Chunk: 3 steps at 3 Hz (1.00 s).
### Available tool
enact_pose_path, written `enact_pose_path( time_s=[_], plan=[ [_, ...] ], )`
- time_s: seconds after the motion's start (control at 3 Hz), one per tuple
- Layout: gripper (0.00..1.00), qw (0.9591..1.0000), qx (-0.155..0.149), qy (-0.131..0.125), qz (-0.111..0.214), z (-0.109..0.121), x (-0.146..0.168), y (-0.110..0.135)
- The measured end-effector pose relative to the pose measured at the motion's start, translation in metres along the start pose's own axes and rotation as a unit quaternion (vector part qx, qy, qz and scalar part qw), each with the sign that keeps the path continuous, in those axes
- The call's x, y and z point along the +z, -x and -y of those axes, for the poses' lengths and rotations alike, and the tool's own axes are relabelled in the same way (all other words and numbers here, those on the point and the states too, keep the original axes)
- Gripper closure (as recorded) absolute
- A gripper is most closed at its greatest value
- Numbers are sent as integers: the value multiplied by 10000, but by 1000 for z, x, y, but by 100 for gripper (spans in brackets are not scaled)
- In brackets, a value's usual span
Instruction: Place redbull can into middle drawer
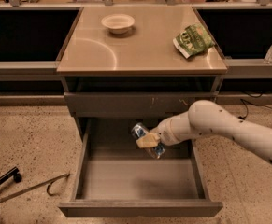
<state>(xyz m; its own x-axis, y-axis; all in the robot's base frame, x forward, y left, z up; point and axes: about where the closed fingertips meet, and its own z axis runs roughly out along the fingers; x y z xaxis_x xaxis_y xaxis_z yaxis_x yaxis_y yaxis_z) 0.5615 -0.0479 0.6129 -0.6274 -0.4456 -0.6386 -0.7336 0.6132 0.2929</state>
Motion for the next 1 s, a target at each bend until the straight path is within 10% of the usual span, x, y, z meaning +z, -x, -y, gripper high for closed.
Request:
enact_pose_path(
  time_s=[0.67,1.0],
  plan=[
    [100,9945,809,432,510,-10,103,-66],
    [100,9944,812,435,509,-10,104,-66]
  ],
)
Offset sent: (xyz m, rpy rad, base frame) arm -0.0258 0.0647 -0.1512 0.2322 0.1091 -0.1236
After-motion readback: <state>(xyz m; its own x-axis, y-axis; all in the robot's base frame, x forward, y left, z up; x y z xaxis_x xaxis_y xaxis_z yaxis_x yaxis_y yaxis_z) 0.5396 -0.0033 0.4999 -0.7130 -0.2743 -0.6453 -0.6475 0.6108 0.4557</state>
